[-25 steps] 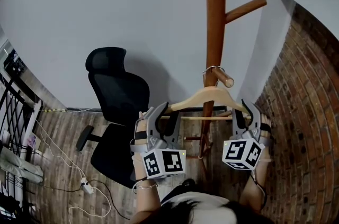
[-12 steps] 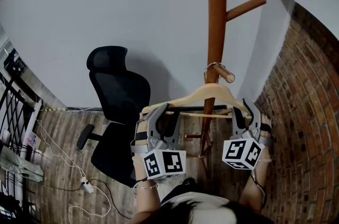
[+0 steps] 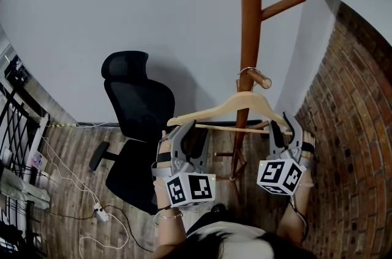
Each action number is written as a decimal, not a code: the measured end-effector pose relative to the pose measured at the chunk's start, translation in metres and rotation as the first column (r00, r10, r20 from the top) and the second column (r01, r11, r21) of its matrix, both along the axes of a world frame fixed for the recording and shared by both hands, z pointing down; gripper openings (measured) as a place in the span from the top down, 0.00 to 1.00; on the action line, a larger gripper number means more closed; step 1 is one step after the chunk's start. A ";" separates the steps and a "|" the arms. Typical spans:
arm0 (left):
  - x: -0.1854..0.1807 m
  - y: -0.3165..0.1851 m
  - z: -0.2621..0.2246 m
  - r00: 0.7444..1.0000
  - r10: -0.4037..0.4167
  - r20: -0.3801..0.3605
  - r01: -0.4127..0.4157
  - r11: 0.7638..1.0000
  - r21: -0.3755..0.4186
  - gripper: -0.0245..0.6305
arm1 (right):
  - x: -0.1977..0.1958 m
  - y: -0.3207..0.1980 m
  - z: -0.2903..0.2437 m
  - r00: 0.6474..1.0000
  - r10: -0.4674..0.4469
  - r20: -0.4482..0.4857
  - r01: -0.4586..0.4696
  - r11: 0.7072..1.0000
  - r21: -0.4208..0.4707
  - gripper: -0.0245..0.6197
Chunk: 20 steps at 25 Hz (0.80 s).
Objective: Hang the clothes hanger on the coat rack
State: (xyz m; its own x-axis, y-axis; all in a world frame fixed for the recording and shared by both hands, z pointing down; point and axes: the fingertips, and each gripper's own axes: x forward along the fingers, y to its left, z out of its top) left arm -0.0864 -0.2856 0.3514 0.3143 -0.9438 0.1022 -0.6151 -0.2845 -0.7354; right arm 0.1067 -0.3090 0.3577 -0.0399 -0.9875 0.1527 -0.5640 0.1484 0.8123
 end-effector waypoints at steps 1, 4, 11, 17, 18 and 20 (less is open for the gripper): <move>0.000 0.001 0.000 1.000 -0.001 -0.001 0.001 1.000 -0.001 0.73 | 0.000 0.001 0.000 1.000 0.000 0.000 0.000 1.000 0.004 0.69; -0.001 0.004 0.001 1.000 -0.001 0.002 0.001 1.000 0.000 0.73 | 0.000 0.003 -0.002 1.000 -0.001 -0.001 0.001 1.000 0.011 0.69; -0.003 0.014 -0.002 1.000 -0.009 -0.011 0.009 1.000 0.004 0.73 | -0.002 0.013 -0.003 1.000 -0.005 0.003 0.005 1.000 0.007 0.69; -0.003 0.026 -0.003 1.000 -0.020 -0.023 0.020 1.000 0.004 0.73 | -0.001 0.022 -0.003 1.000 -0.015 0.008 0.015 1.000 0.019 0.69; -0.003 0.028 -0.003 0.999 -0.020 -0.028 0.020 1.000 0.004 0.73 | -0.001 0.023 -0.003 1.000 -0.015 0.009 0.015 1.000 0.017 0.69; -0.004 0.033 -0.001 1.000 -0.016 -0.019 0.017 1.000 0.006 0.73 | -0.002 0.028 -0.005 1.000 -0.020 0.010 0.020 1.000 0.011 0.69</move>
State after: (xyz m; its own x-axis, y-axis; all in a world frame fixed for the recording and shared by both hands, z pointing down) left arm -0.0904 -0.2531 0.3501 0.3005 -0.9495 0.0900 -0.6338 -0.2694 -0.7251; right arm 0.1043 -0.2814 0.3529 -0.0609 -0.9880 0.1416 -0.5694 0.1509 0.8081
